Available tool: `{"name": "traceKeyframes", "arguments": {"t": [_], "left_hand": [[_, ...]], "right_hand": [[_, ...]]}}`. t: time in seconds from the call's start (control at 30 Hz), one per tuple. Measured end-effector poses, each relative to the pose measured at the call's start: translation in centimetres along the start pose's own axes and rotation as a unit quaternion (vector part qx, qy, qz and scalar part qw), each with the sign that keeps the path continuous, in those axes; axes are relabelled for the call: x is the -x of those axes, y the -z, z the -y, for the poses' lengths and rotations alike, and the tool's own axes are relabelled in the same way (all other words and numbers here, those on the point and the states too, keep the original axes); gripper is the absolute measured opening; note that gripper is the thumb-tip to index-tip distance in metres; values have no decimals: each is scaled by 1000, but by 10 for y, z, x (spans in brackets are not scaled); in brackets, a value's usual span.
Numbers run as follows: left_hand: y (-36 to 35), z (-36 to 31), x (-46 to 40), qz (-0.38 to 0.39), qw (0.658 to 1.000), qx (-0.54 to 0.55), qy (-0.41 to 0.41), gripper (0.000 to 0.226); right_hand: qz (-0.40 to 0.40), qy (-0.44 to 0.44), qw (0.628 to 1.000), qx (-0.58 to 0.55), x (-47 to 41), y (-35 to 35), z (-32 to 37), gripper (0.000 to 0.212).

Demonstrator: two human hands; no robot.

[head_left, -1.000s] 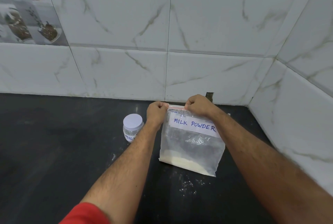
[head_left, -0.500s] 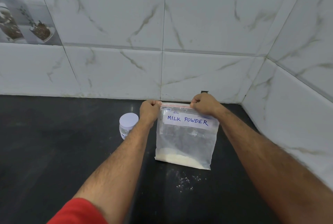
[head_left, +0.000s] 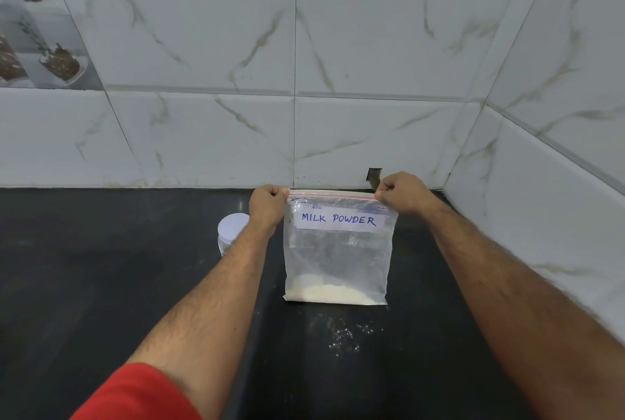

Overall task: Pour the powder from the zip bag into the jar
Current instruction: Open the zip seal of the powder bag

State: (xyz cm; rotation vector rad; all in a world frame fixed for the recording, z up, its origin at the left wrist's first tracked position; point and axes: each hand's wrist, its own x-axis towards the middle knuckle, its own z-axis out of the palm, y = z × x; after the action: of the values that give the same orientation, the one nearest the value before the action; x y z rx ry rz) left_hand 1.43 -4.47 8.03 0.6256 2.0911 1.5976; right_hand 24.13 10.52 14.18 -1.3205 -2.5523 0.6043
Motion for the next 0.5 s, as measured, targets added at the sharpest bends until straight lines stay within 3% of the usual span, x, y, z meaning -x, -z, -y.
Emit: {"name": "traceKeyframes", "arguments": {"t": [0.33,0.5], "left_hand": [[10,-2,-6,4,1000,10,-3,18],[14,-17,-11,-40,999,19,-31,18]], "right_hand": [[-19,-14,1000,-16,7,11,-11,24],[-48,8,995,-84,7,16,0,24]]}}
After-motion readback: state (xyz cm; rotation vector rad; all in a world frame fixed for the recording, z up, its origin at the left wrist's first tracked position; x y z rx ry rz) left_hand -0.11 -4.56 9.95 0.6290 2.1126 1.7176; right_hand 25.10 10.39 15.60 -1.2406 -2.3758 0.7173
